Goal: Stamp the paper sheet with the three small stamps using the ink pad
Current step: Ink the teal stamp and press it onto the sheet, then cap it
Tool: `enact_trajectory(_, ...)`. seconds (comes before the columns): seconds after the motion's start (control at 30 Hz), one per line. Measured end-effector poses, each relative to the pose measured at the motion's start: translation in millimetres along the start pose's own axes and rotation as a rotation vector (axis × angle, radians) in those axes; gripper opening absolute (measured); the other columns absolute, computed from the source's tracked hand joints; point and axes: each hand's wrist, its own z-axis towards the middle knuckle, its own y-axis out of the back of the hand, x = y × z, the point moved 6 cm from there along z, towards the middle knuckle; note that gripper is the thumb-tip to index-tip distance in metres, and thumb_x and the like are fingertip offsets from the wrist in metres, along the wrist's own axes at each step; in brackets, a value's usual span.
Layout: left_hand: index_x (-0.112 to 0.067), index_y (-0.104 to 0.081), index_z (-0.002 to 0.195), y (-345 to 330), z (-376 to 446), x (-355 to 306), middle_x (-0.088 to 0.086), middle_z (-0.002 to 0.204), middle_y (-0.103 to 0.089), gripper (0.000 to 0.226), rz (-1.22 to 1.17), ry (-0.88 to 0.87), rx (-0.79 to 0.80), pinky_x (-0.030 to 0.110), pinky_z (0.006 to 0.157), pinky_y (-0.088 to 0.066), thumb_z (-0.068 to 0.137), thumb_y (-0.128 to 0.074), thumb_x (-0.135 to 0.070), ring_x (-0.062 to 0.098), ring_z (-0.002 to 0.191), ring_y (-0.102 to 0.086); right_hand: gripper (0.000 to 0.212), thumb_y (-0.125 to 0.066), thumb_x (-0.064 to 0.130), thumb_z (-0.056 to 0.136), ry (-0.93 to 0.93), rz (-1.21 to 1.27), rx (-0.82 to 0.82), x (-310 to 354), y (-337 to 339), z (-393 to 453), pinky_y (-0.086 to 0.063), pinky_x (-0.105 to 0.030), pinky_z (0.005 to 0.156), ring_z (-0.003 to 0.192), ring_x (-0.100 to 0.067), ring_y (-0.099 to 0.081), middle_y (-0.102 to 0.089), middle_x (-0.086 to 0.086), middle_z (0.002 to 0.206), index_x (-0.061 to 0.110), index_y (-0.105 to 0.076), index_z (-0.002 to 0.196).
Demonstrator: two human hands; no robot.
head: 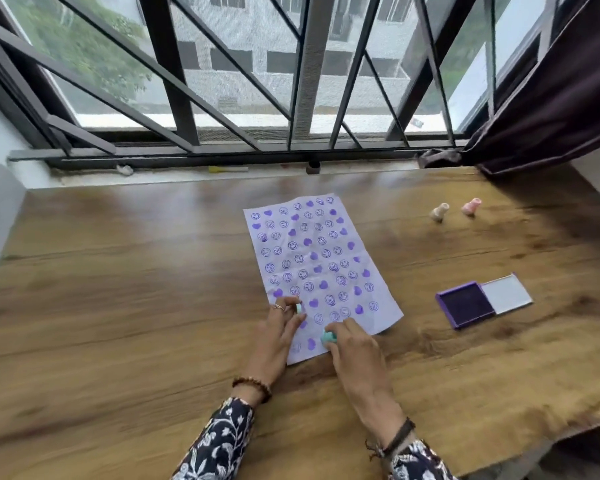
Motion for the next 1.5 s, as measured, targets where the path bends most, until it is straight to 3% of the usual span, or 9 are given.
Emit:
enact_trajectory(0.17, -0.023, -0.050, 0.103, 0, 0, 4, 0.009, 0.099, -0.067, 0.015, -0.031, 0.034, 0.004, 0.018, 0.083, -0.047, 0.090, -0.052, -0.015, 0.008, 0.090, -0.062, 0.022, -0.045, -0.008, 0.085, 0.108, -0.238, 0.211, 19, -1, 17, -0.046, -0.035, 0.078, 0.100, -0.030, -0.056, -0.055, -0.013, 0.109, 0.004, -0.053, 0.101)
enact_trajectory(0.3, -0.017, -0.051, 0.102, 1, 3, 2, 0.003, 0.098, -0.065, 0.012, -0.077, 0.091, -0.017, 0.016, 0.084, -0.045, 0.090, -0.053, -0.015, 0.010, 0.094, -0.059, 0.028, -0.045, -0.015, 0.082, 0.177, -0.350, 0.295, 30, -5, 23, -0.048, -0.038, 0.079, 0.104, -0.035, -0.057, -0.057, -0.020, 0.111, 0.001, -0.054, 0.103)
enact_trajectory(0.47, -0.012, -0.055, 0.097, 6, 2, -11, -0.005, 0.086, -0.066, 0.012, -0.088, 0.118, -0.101, 0.003, 0.064, -0.045, 0.086, -0.059, -0.015, 0.004, 0.081, -0.060, 0.017, -0.066, 0.009, 0.076, -0.037, 0.166, 0.289, -15, 23, 39, -0.042, -0.030, 0.075, 0.094, -0.024, -0.059, -0.068, -0.011, 0.100, 0.006, -0.068, 0.093)
enact_trajectory(0.6, -0.014, -0.064, 0.099, 7, -2, -32, 0.002, 0.099, -0.069, 0.018, -0.196, 0.075, -0.150, 0.017, 0.082, -0.050, 0.082, -0.064, -0.010, 0.006, 0.089, -0.064, 0.016, -0.069, 0.007, 0.077, -0.156, 0.694, 0.143, -47, 61, 34, -0.054, -0.038, 0.077, 0.070, -0.013, -0.061, -0.067, -0.003, 0.078, 0.023, -0.069, 0.076)
enact_trajectory(0.67, -0.018, -0.068, 0.093, -5, -3, -42, -0.003, 0.093, -0.071, 0.018, -0.317, 0.098, -0.086, 0.013, 0.075, -0.053, 0.081, -0.064, -0.006, 0.001, 0.082, -0.066, 0.025, -0.069, 0.009, 0.078, -0.120, 0.801, 0.121, -54, 78, 30, -0.054, -0.026, 0.075, 0.072, -0.007, -0.066, -0.072, 0.008, 0.074, 0.034, -0.069, 0.076)
enact_trajectory(0.77, -0.016, -0.070, 0.087, -33, 0, -57, -0.004, 0.076, -0.073, 0.018, -0.473, 0.175, 0.002, 0.012, 0.063, -0.055, 0.081, -0.061, -0.001, 0.004, 0.070, -0.068, 0.023, -0.072, 0.008, 0.075, -0.058, 0.936, 0.065, -58, 101, 28, -0.051, -0.009, 0.068, 0.078, -0.002, -0.069, -0.075, 0.010, 0.082, 0.028, -0.072, 0.085)
enact_trajectory(0.9, -0.013, -0.072, 0.078, -68, 8, -77, -0.001, 0.066, -0.075, 0.019, -0.537, 0.188, 0.036, 0.014, 0.059, -0.055, 0.081, -0.058, 0.000, 0.006, 0.065, -0.069, 0.024, -0.075, 0.004, 0.071, 0.011, 0.955, 0.011, -69, 125, 27, -0.054, -0.014, 0.073, 0.082, -0.004, -0.071, -0.076, 0.004, 0.087, 0.019, -0.072, 0.089)
enact_trajectory(1.27, -0.006, -0.068, 0.074, -140, 46, -104, 0.001, 0.050, -0.070, 0.020, -0.492, 0.174, 0.014, 0.012, 0.049, -0.053, 0.084, -0.054, 0.004, 0.007, 0.049, -0.066, 0.029, -0.076, 0.000, 0.069, 0.171, 0.895, -0.099, -131, 163, 39, -0.054, -0.012, 0.075, 0.084, -0.004, -0.070, -0.072, -0.003, 0.091, 0.025, -0.068, 0.082)
enact_trajectory(1.5, -0.003, -0.064, 0.067, -180, 62, -103, 0.001, 0.046, -0.067, 0.021, -0.517, 0.208, 0.002, 0.011, 0.048, -0.053, 0.084, -0.052, 0.005, 0.006, 0.046, -0.064, 0.026, -0.076, 0.002, 0.069, 0.175, 0.892, -0.034, -172, 167, 58, -0.054, -0.012, 0.073, 0.082, -0.001, -0.069, -0.073, 0.007, 0.087, 0.022, -0.072, 0.084)
